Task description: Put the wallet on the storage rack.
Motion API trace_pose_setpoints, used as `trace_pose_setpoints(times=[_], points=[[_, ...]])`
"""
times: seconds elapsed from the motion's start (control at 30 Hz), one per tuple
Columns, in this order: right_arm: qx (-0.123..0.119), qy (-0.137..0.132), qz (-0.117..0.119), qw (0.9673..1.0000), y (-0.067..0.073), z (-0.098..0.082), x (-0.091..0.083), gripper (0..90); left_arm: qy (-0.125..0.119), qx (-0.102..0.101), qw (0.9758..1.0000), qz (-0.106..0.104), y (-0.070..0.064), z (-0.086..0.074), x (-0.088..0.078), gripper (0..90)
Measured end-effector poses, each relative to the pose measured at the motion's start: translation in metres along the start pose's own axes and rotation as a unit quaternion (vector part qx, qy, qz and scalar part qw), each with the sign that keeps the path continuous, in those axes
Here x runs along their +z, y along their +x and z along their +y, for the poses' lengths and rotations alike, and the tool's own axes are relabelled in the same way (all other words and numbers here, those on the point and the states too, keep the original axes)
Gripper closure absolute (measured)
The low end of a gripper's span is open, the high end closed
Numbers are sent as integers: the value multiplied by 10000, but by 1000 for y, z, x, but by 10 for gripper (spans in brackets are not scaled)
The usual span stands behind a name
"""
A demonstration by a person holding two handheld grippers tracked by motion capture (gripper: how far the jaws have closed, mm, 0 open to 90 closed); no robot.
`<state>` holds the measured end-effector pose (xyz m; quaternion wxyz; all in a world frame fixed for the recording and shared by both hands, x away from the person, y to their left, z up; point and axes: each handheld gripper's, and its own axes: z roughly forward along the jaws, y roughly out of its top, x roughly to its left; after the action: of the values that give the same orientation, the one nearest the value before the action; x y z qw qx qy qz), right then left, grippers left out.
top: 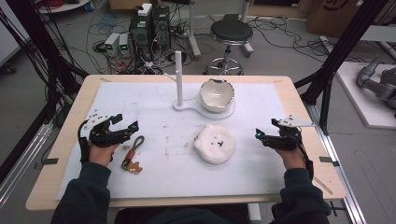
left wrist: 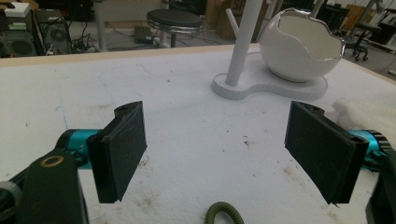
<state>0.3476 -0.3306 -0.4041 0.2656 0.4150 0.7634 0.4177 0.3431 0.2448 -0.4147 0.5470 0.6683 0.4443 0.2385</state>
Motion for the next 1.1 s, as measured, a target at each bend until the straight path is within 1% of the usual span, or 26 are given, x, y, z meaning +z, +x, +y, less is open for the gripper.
trace_pose_setpoints(times=[0.03,0.1,0.13,0.17,0.33,0.37,0.5,0.53,0.57,0.63,0.7,0.77,0.83,0.9,0.97,1.0,1.1], points=[[11,5,6,10000,0,0,0,212,101,-26,9999,-12,1,-1,2,205],[22,22,17,10000,-1,0,0,212,211,-40,9998,9,1,-2,4,205],[36,8,16,10000,-1,-1,0,212,211,-40,9998,9,1,-2,4,205],[26,-8,32,10000,-2,-1,0,212,264,-36,9996,19,1,-3,6,205],[101,-12,11,9999,-4,-2,-1,213,295,-1,9996,-5,-2,-3,7,209],[102,-10,28,9999,-4,-2,-1,213,291,28,9996,-17,-2,-3,7,209],[151,-21,67,9999,-2,-1,-2,213,290,38,9996,-29,-2,-3,7,210],[145,-36,131,9998,-1,0,0,213,296,41,9995,-37,-1,-3,7,211],[164,-26,136,9998,0,1,1,214,271,24,9996,-38,-2,-3,6,211],[168,-11,161,9997,2,1,1,214,284,58,9996,-52,-2,-3,5,211],[165,17,263,9995,6,3,4,215,276,69,9996,-78,-3,-2,5,211],[113,60,423,9990,14,6,9,243,282,109,9994,-137,-6,-2,5,217],[70,122,563,9983,21,9,16,245,278,137,9994,-172,-7,-2,6,220],[3,159,668,9976,26,11,22,255,271,131,9993,-200,-8,-2,6,223],[-3,178,764,9969,31,12,29,255,249,114,9994,-209,-9,-2,8,224],[-32,189,775,9968,32,13,31,255,261,132,9993,-235,-9,-2,8,225],[-84,308,916,9953,37,14,42,255,277,141,9992,-246,-10,-2,9,227]])
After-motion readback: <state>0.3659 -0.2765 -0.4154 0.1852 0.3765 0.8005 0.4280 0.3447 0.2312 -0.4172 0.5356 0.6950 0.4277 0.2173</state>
